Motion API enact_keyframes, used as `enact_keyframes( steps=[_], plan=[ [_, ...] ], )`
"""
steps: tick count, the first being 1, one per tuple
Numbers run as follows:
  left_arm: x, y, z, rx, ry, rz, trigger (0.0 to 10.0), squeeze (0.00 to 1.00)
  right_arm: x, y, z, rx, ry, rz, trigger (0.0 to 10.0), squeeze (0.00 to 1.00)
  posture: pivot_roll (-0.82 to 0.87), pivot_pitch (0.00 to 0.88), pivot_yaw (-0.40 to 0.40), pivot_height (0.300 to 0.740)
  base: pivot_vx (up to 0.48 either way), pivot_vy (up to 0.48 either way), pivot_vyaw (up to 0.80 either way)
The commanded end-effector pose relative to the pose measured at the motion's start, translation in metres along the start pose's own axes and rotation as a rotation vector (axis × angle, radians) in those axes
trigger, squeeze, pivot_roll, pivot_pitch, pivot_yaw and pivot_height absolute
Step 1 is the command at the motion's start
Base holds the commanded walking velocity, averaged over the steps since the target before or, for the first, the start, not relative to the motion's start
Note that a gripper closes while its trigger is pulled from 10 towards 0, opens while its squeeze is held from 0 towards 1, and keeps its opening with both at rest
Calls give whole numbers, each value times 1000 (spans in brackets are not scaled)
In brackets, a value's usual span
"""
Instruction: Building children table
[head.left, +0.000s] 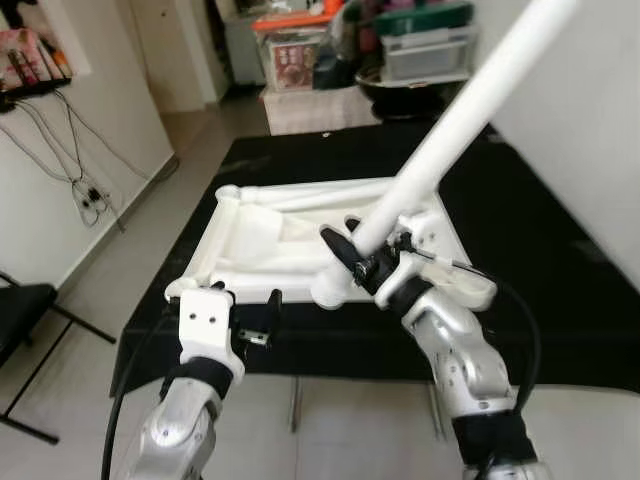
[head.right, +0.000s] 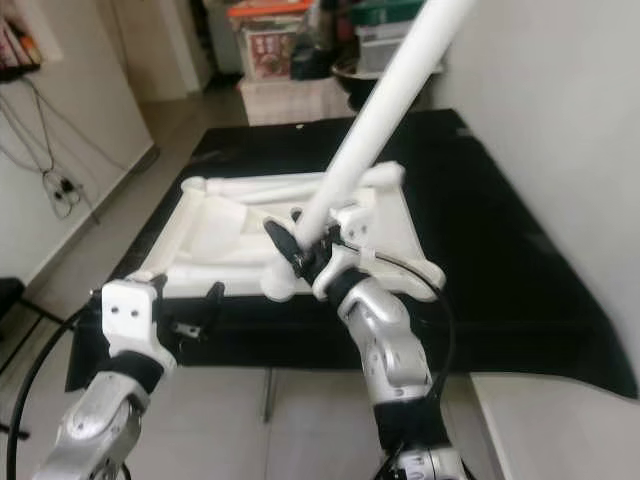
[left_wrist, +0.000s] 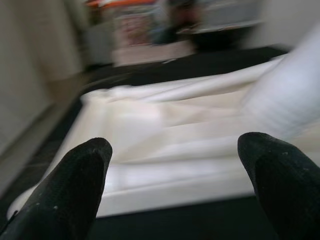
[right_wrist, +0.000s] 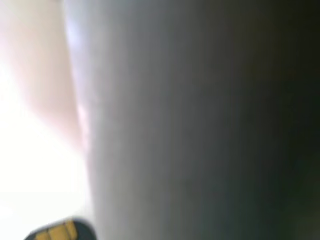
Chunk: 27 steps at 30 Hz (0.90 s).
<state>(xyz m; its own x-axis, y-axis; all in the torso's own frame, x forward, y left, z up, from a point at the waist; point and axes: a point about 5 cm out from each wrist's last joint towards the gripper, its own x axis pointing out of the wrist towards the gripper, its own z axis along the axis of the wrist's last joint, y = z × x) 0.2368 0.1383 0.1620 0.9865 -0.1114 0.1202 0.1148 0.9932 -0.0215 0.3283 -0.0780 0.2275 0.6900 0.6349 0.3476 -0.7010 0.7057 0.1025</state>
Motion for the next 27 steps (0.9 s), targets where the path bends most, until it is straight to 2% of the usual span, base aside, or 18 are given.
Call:
enact_keyframes(
  steps=[1, 6, 7, 9, 11, 15, 23, 26, 27],
  plan=[
    [1, -6, 4, -9, -14, -40, 10000, 0, -8, -12, 9, -10, -26, -40, 10000, 0, 21, 8, 37, 740, 394, 0, 0],
    [0, -8, 3, -14, -7, -52, 10000, 0, -5, -14, 22, -55, -49, -24, 10000, 0, 19, 8, 37, 740, 346, 0, 0],
    [-2, -9, -1, -17, 12, -64, 10000, 0, -4, -14, 26, -84, -47, -7, 10000, 0, 19, 8, 37, 740, 0, 0, 0],
    [-2, -9, -1, -17, 12, -64, 10000, 0, -4, -14, 26, -84, -47, -7, 10000, 0, 19, 8, 37, 740, 0, 0, 0],
    [-9, -17, -8, -38, 58, -131, 10000, 0, -4, -12, 29, -112, -23, 41, 10000, 0, 17, 14, 34, 740, 0, -420, 0],
    [-13, -20, -10, -49, 73, -160, 10000, 0, -5, -10, 28, -118, -5, 69, 10000, 0, 18, 14, 34, 740, 0, -469, 0],
    [-28, -31, -14, -143, 128, -274, 10000, 0, -10, 2, 23, -129, 96, 211, 10000, 0, 18, 29, 27, 740, 0, -471, 0],
    [-28, -31, -14, -143, 128, -274, 10000, 0, -10, 2, 23, -129, 96, 211, 10000, 0, 18, 29, 27, 740, 0, -472, 0],
    [-30, -32, -14, -154, 136, -273, 10000, 0, -12, 4, 21, -137, 130, 258, 10000, 0, 16, 36, 26, 740, 0, 0, 0]
  ],
)
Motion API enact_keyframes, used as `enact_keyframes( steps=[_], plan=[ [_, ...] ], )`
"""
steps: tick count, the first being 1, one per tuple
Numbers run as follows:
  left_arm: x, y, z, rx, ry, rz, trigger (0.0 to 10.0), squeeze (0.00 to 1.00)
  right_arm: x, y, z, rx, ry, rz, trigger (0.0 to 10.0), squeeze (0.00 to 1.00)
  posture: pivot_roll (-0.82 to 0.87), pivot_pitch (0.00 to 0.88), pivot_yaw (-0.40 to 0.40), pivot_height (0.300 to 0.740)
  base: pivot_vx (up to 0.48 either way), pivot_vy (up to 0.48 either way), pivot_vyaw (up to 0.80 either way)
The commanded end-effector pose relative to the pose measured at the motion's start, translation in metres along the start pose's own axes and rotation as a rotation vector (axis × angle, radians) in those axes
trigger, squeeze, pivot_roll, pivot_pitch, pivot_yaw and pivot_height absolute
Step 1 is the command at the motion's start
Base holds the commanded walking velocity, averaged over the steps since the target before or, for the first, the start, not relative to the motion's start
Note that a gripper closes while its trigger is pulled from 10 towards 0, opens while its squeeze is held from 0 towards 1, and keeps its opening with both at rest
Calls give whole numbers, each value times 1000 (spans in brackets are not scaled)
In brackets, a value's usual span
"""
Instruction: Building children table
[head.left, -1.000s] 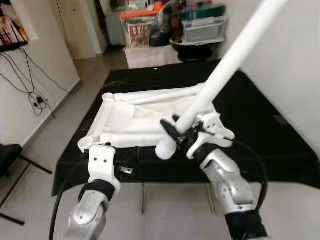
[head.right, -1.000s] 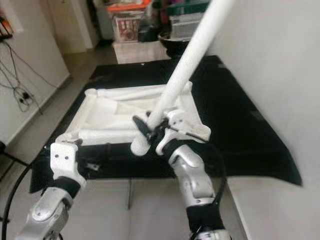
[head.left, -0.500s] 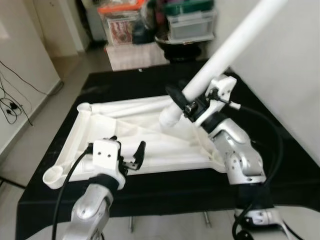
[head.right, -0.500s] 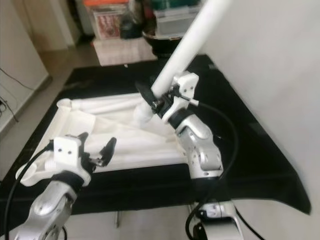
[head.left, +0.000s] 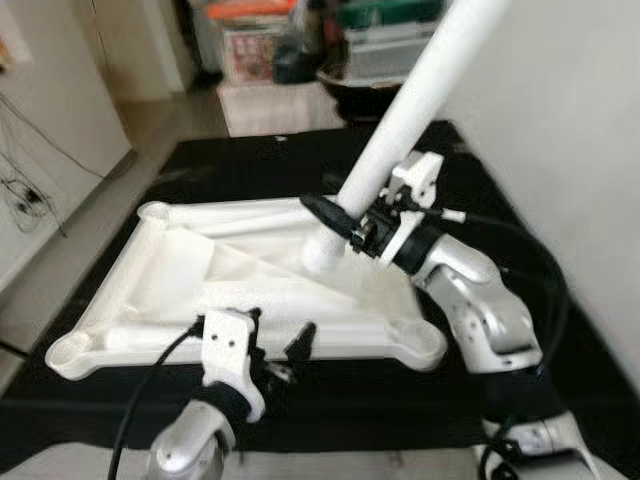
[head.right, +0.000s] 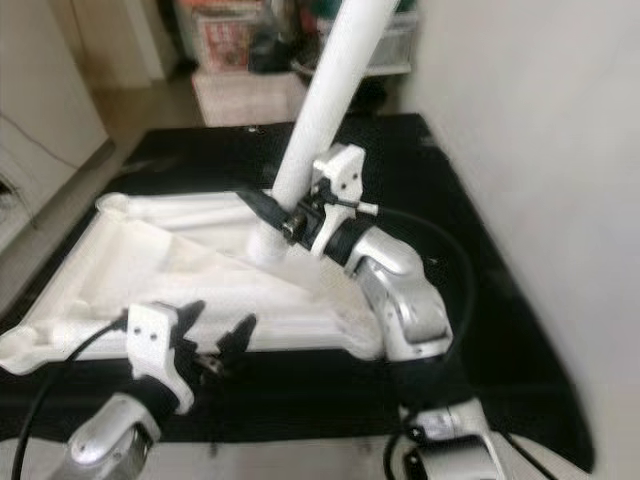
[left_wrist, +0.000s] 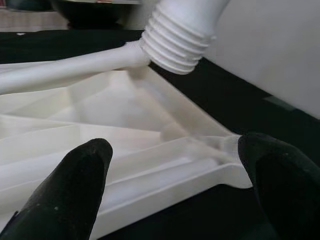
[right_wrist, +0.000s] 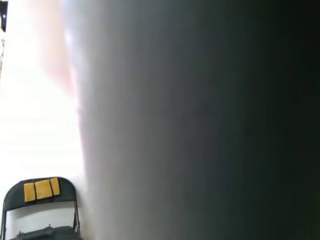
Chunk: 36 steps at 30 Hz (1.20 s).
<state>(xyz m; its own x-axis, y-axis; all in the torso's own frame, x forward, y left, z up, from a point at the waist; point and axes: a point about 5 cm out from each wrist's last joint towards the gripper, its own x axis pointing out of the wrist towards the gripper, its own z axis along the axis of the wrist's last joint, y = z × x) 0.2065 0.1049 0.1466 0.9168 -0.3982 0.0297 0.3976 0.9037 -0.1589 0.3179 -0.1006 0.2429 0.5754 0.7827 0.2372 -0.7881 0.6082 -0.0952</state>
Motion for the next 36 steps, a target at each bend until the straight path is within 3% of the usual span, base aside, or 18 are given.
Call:
enact_keyframes(
  steps=[1, 3, 7, 9, 14, 18, 24, 27, 30, 33, 36],
  plan=[
    [-3, 4, -1, 2, 19, 16, 10000, 0, 6, 11, 0, 9, 7, 75, 10000, 0, 16, 36, 26, 740, 0, 0, 0],
    [-5, 7, -2, -1, 39, 52, 10000, 0, 2, 17, -5, -31, 91, 180, 10000, 0, 17, 50, 23, 740, 0, 0, 0],
    [-7, 9, -3, 9, 49, 73, 10000, 0, 1, 20, -7, -46, 117, 215, 10000, 0, 17, 52, 23, 740, 0, 0, 0],
    [-16, 12, -6, 23, 90, 107, 10000, 0, 0, 22, -9, -60, 151, 247, 10000, 0, 27, 68, 21, 740, 0, 480, 0],
    [-27, 15, -5, 55, 88, 141, 10000, 0, 0, 23, -11, -62, 174, 258, 10000, 0, 34, 81, 20, 740, 0, 439, 0],
    [-31, 17, -4, 135, 95, 154, 10000, 0, 0, 22, -13, -64, 199, 257, 10000, 0, 36, 87, 20, 740, 0, 0, 0],
    [-34, 13, -1, 233, 97, 160, 10000, 0, -4, 5, -16, -98, 280, 211, 10000, 0, 39, 112, 23, 740, 0, 0, 0],
    [-36, 9, 2, 278, 86, 142, 10000, 0, -10, -14, -14, -101, 314, 162, 10000, 0, 43, 124, 24, 740, 0, 0, 0],
    [-36, 9, 2, 285, 84, 140, 10000, 0, -11, -16, -13, -100, 316, 155, 10000, 0, 43, 124, 24, 740, 0, 0, 0],
    [-34, 2, 3, 296, 81, 90, 10000, 0, -27, -29, 3, -27, 242, 183, 10000, 0, 56, 156, 13, 740, 0, 0, 0],
    [-32, -8, 2, 271, 80, -2, 10000, 0, -52, -26, 19, 20, 174, 382, 10000, 0, 47, 188, 23, 740, 0, 0, 0]
  ],
)
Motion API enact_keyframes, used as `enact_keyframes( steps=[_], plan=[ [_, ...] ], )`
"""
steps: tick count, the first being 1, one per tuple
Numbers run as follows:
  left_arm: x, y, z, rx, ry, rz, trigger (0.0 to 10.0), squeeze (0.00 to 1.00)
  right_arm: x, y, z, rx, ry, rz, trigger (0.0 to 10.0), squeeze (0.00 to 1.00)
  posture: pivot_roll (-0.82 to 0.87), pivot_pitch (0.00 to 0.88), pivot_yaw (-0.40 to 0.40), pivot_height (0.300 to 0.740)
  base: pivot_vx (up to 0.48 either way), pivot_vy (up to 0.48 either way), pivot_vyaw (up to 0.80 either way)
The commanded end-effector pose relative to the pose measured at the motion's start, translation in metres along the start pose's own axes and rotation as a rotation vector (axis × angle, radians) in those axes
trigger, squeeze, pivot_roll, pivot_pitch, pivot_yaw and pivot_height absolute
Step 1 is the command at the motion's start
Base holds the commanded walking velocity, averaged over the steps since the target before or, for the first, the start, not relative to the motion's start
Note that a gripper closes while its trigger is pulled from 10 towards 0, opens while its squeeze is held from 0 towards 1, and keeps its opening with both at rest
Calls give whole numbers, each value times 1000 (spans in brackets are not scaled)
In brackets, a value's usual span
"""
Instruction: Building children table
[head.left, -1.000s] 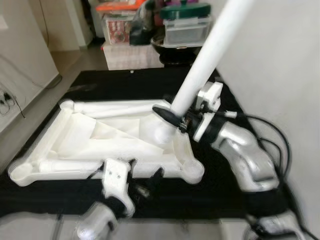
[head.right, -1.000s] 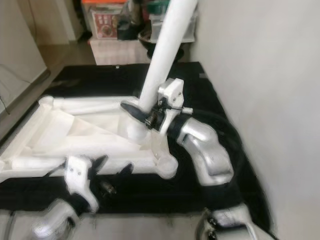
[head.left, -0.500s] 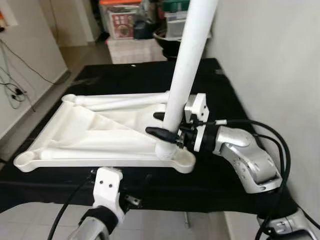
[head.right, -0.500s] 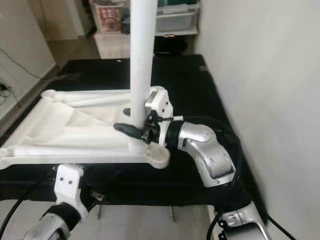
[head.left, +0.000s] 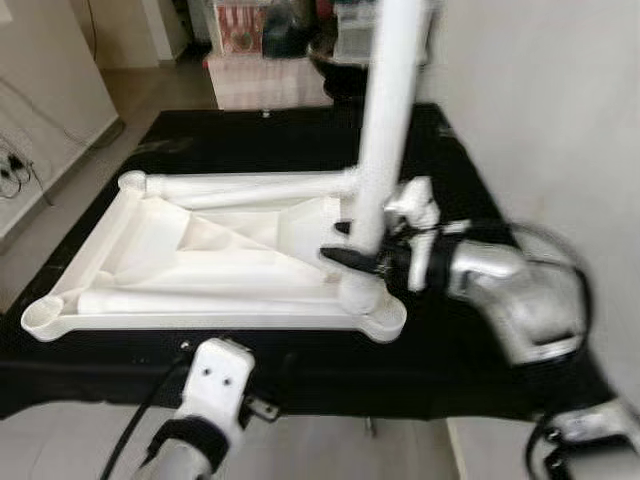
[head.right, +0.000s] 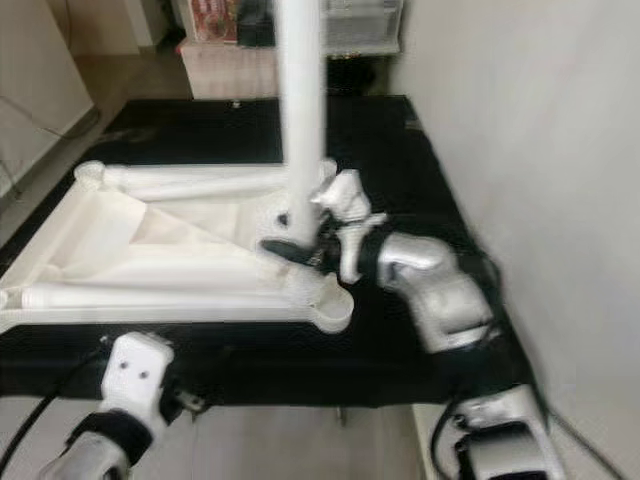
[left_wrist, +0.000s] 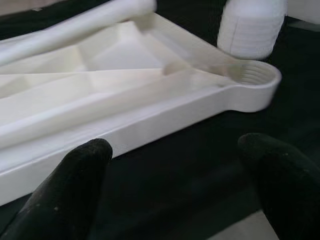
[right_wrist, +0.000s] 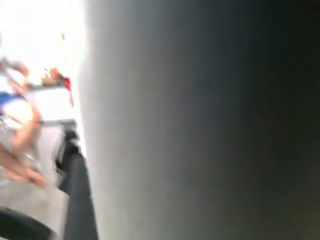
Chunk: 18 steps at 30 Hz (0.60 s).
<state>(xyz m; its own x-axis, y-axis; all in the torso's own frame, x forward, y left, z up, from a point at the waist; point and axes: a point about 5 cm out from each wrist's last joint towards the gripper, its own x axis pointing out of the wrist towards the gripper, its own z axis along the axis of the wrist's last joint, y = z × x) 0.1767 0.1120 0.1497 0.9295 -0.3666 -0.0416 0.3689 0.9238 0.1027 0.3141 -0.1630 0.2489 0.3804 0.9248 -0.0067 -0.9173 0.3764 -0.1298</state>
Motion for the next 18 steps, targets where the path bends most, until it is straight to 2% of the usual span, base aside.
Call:
enact_keyframes(
  steps=[1, 5, 6, 10, 18],
  plan=[
    [-3, -4, 1, 3, -1, -57, 10000, 0, -4, 14, 4, 5, -44, 162, 10000, 0, 47, 191, 24, 740, 0, 0, 0],
    [-5, -8, 3, 6, -4, -90, 10000, 0, -7, 17, 5, 21, -51, 217, 10000, 0, 46, 199, 28, 740, 0, 0, 0],
    [-8, -10, 4, 2, -8, -113, 10000, 0, -8, 18, 8, 27, -77, 245, 10000, 0, 61, 226, 41, 740, 0, 0, 0],
    [-14, -15, 8, -2, -22, -167, 10000, 0, -6, 19, 14, 29, -121, 296, 10000, 0, 71, 240, 47, 740, 0, 0, 0],
    [-25, -26, 11, -9, -18, -289, 10000, 0, 8, 21, 14, -45, -82, 338, 10000, 0, 77, 273, 69, 740, 0, 0, 0]
  ],
)
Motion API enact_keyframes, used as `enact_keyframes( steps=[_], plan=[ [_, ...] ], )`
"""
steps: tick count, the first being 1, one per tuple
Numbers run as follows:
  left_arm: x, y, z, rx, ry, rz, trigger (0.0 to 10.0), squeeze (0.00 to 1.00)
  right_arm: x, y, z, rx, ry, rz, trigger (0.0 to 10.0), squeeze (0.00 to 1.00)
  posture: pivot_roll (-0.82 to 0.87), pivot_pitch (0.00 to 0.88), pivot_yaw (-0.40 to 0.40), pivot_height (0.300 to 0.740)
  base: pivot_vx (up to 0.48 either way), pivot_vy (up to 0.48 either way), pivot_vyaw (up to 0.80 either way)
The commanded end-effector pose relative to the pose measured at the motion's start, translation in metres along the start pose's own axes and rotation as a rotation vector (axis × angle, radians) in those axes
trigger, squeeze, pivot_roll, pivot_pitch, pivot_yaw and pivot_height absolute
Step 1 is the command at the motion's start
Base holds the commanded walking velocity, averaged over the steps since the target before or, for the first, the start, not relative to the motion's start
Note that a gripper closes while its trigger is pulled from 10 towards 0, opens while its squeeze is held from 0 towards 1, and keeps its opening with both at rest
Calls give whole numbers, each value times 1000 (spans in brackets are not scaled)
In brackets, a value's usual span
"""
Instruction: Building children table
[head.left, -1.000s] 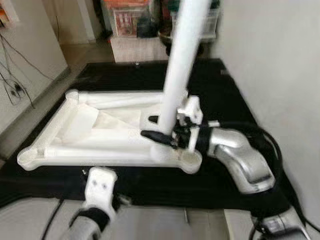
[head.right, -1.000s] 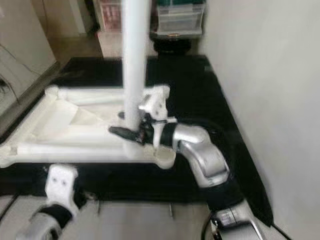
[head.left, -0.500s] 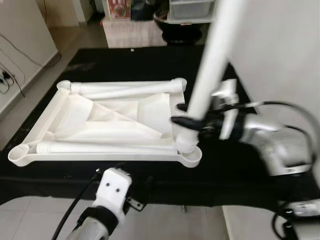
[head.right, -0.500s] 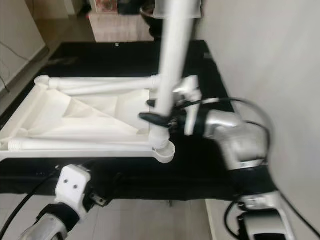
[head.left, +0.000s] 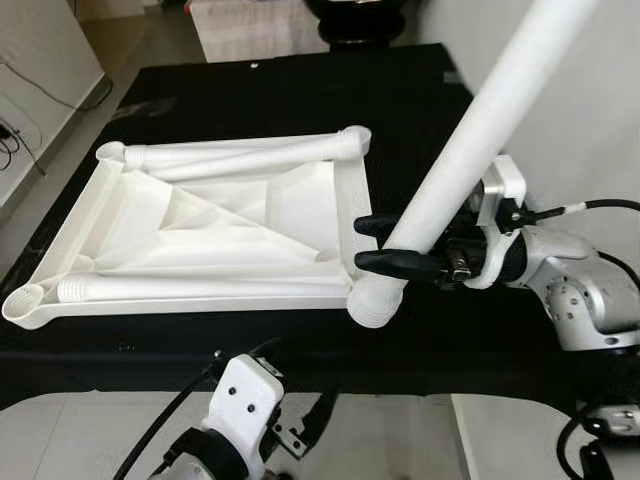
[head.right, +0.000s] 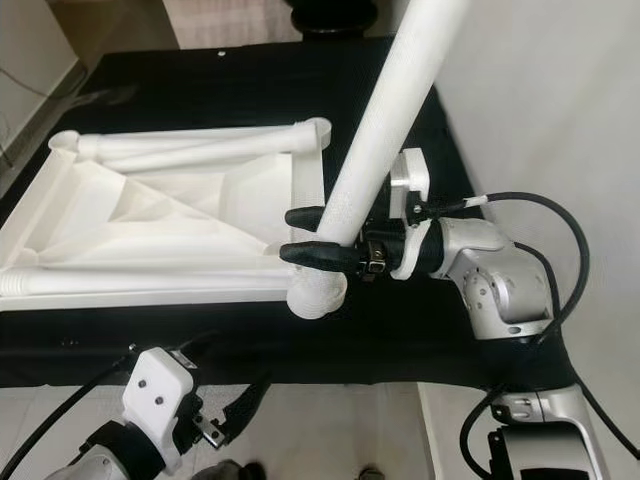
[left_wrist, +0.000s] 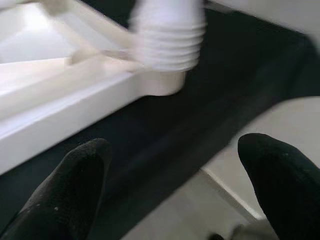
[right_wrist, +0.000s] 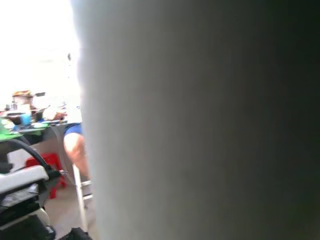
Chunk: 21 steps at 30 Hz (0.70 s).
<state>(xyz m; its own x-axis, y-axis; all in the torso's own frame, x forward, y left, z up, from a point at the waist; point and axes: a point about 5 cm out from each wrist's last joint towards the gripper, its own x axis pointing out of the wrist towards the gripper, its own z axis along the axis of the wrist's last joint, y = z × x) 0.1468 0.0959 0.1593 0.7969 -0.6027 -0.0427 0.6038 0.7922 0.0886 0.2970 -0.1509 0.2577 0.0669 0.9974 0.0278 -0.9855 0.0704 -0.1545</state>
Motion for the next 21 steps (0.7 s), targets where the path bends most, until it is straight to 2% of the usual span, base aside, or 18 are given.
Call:
enact_keyframes(
  steps=[1, 8, 15, 21],
  plan=[
    [-3, -4, 0, -9, 9, -35, 10000, 0, 6, 0, 3, -33, 10, 32, 10000, 0, 77, 273, 69, 740, 0, 0, 0],
    [-8, -8, 1, -30, 18, -26, 10000, 0, 12, -7, 8, -115, 131, 116, 10000, 0, 82, 278, 60, 740, 0, 0, 0],
    [-7, -9, 1, -36, 16, -24, 10000, 0, 11, -12, 6, -130, 200, 168, 10000, 0, 80, 271, 51, 740, 0, 0, 0],
    [-8, -10, 1, -44, 14, -27, 10000, 0, 11, -20, 4, -139, 250, 159, 10000, 0, 75, 271, 47, 740, 0, 0, 0]
  ],
)
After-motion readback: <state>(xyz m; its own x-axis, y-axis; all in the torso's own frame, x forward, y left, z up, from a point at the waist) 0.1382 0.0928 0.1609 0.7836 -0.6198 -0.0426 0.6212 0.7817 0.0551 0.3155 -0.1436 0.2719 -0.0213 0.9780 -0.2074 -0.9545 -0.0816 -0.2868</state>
